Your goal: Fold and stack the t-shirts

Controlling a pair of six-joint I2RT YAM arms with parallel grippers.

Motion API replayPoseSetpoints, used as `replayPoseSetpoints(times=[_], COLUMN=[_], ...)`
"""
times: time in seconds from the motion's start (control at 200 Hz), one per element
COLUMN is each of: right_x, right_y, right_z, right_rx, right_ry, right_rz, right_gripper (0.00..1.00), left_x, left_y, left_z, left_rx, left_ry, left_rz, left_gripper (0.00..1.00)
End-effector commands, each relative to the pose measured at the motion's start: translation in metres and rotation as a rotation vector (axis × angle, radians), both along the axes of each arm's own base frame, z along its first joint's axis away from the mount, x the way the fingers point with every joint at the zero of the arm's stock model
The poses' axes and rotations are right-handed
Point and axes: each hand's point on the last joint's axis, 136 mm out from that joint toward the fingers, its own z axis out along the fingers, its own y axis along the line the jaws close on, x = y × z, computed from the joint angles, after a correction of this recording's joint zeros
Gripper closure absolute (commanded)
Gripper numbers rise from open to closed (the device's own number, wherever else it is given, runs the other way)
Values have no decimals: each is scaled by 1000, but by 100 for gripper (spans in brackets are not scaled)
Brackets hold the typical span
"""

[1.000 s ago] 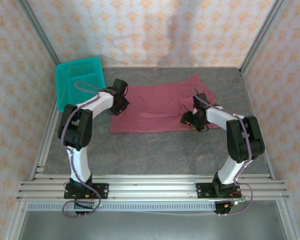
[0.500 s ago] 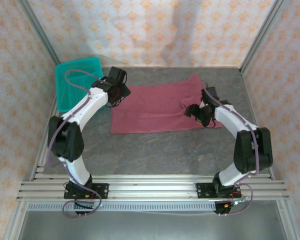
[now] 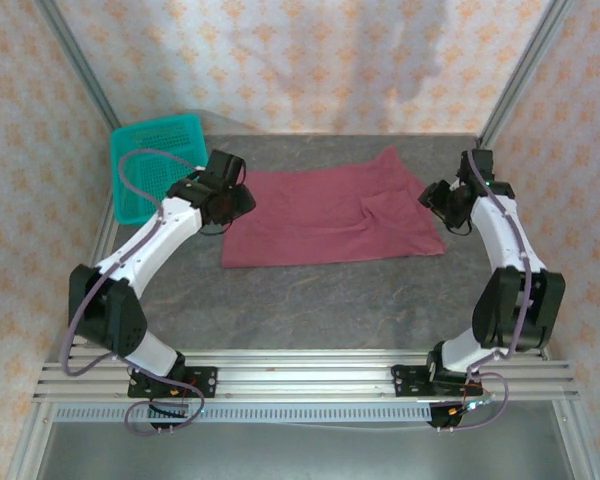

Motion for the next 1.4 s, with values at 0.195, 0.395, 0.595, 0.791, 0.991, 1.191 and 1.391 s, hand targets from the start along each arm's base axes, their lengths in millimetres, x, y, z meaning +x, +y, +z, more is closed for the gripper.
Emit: replayPoseSetpoints(times=[0.195,0.395,0.595,0.791,0.991,1.191,1.391], right_x=[13,-14,-70,-128,-175,-209,-222], right_y=[7,-3,-9,-6,-6,0,3], right_z=[-93,-131,-152,-157,-150,-156,-153], right_rx=[100,24,-40,-64,-92,-89,-93], right_ry=[173,284,393,471,508,557,537], right_rz=[-53,-118,-184,-226,-271,-287,-301], right_gripper=[82,87,89,91,90,89,88], left_x=[23,9,-28,-73,-114,-157,-192], left_y=[-8,14,38,50,59,64,68], left_z=[-79,-128,-163,-185,-188,-192,-190], left_rx=[45,140,233,254,253,235,190], left_ry=[148,253,364,453,497,546,533], left_rz=[-22,19,19,-1,4,2,60], left_gripper=[91,93,94,95,95,94,94])
